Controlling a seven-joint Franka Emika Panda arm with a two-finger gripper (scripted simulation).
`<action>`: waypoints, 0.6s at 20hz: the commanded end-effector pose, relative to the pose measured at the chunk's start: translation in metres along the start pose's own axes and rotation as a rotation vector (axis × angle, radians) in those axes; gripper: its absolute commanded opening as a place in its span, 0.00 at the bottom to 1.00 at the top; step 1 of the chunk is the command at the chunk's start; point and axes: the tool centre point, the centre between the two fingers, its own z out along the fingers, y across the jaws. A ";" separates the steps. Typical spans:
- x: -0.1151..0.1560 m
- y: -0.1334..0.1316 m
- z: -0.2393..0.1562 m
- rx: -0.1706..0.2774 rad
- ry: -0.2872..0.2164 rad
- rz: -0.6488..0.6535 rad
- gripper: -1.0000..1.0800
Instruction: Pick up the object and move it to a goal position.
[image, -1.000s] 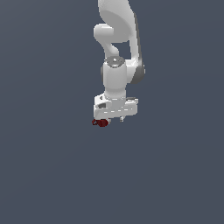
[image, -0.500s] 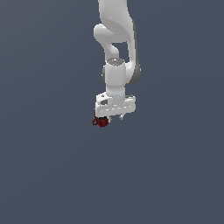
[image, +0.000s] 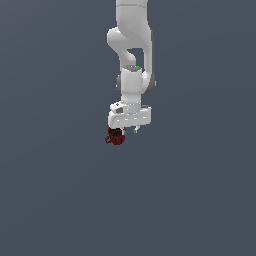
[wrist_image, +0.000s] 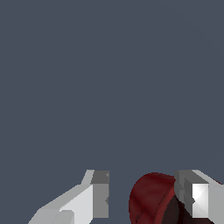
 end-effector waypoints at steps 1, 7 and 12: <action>-0.010 0.000 -0.002 -0.024 0.022 -0.023 0.62; -0.031 0.003 -0.009 -0.082 0.060 -0.073 0.62; -0.044 0.005 -0.015 -0.118 0.079 -0.102 0.62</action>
